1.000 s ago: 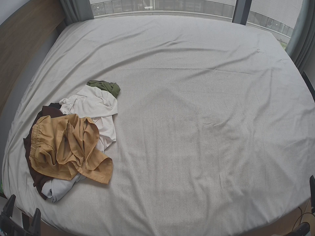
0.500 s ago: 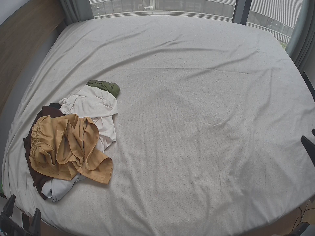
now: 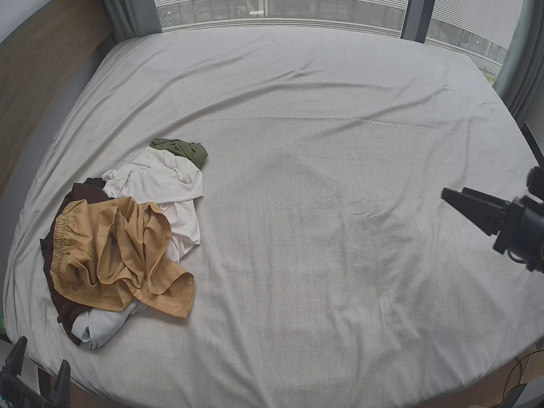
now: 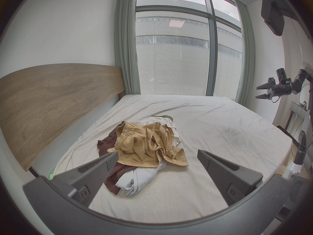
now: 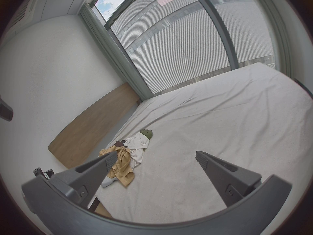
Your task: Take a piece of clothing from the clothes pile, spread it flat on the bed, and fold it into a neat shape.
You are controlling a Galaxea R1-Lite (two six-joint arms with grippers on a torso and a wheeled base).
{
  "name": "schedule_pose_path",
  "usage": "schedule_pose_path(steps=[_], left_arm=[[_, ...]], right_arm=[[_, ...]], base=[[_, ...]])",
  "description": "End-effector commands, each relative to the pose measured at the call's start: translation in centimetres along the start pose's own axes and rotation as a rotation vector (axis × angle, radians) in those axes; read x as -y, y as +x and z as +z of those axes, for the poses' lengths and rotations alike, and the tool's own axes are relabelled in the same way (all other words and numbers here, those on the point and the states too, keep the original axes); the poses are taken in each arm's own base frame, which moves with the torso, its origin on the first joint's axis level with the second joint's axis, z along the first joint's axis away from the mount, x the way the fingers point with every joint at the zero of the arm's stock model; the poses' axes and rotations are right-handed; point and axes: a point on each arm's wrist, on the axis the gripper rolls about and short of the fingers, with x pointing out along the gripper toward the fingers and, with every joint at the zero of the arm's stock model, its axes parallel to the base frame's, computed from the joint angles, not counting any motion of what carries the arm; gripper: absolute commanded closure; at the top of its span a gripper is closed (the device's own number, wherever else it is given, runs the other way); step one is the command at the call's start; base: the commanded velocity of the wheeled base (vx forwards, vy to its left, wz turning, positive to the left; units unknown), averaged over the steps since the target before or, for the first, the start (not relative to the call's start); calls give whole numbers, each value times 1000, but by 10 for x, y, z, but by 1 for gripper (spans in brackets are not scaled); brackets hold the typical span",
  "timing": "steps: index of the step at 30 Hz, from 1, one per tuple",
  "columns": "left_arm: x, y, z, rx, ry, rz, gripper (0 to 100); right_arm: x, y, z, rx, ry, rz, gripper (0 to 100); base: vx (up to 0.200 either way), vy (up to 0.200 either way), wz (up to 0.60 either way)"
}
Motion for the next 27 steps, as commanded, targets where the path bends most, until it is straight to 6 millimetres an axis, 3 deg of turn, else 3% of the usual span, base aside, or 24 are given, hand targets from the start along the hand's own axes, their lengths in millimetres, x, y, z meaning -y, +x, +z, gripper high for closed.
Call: schedule_pose_path(steps=[1, 7, 12, 14, 16, 23, 27], left_arm=[[0, 0, -5, -1, -1, 2, 0], [0, 0, -5, -1, -5, 0, 0], [0, 0, -5, 0, -7, 2, 0], [0, 0, -5, 0, -7, 2, 0], [0, 0, -5, 0, -8, 2, 0], [0, 0, -5, 0, -10, 2, 0], [0, 0, -5, 0, -11, 2, 0]], right_arm=[[-9, 68, -20, -97, 36, 113, 0], [-25, 96, -25, -130, 69, 184, 0], [-36, 124, -40, -181, 70, 211, 0], [-36, 124, -40, -181, 70, 211, 0], [-40, 139, -53, -218, 69, 221, 0], [-49, 164, -74, -274, 67, 243, 0], [-68, 182, -93, -316, 61, 287, 0]], base=[[0, 0, 0], [0, 0, 0], [0, 0, 0], [0, 0, 0], [0, 0, 0], [0, 0, 0], [0, 0, 0]])
